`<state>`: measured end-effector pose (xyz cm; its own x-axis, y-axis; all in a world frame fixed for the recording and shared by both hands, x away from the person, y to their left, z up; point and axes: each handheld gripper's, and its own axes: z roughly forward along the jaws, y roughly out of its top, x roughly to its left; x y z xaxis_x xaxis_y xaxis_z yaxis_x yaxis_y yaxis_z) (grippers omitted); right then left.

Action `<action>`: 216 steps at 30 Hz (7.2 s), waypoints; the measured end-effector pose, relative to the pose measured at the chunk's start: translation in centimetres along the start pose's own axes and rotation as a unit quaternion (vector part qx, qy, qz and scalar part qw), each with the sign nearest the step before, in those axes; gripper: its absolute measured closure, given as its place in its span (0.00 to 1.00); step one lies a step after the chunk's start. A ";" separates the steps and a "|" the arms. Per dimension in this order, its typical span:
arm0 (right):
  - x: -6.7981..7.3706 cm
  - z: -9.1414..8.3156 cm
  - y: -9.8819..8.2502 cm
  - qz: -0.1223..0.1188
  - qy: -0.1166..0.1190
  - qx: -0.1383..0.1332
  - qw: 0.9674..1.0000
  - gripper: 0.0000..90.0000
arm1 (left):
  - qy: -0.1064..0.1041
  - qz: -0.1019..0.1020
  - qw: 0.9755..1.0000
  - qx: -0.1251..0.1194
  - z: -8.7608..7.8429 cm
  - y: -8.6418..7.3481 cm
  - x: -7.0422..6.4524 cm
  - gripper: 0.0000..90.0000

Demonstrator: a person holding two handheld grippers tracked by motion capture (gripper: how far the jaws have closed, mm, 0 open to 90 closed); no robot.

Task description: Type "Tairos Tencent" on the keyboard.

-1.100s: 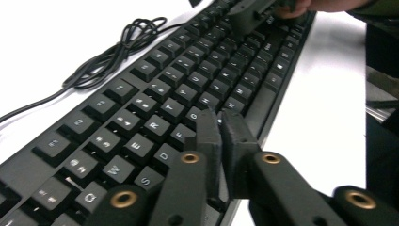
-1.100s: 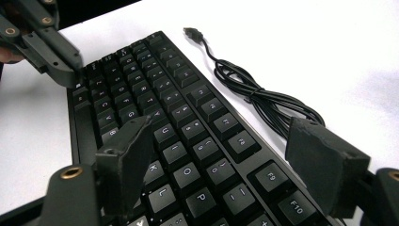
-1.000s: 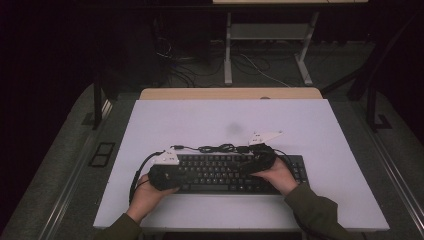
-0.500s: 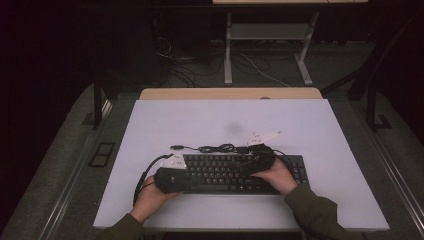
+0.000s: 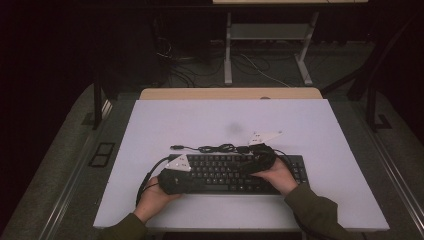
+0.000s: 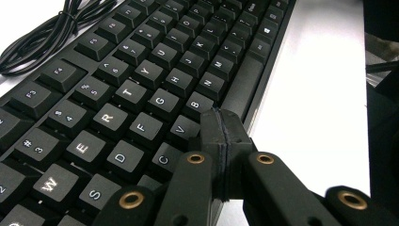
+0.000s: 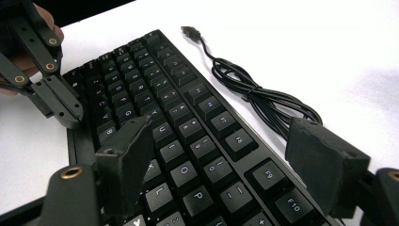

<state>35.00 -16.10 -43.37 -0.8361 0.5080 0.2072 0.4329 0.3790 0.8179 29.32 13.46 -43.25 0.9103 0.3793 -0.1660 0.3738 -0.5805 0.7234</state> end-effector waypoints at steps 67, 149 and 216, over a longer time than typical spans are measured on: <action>0.4 -2.1 -1.0 0.005 0.019 0.007 1.000 0.38 | 0.069 -0.038 0.994 -0.072 -0.8 0.1 1.1 0.27; 1.1 -5.7 -5.1 -0.031 0.024 0.079 0.996 0.99 | 0.061 -0.024 0.998 -0.026 2.1 2.3 2.9 0.99; 0.9 -4.4 -2.3 0.000 0.037 -0.006 0.999 0.39 | 0.081 -0.052 0.992 -0.087 -2.1 -0.5 2.1 0.26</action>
<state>31.79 -19.93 -42.75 -0.8589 0.4494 0.2457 0.4293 0.3701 0.8239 30.64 16.01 -42.53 0.8229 0.5491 -0.1460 0.4148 -0.4050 0.8148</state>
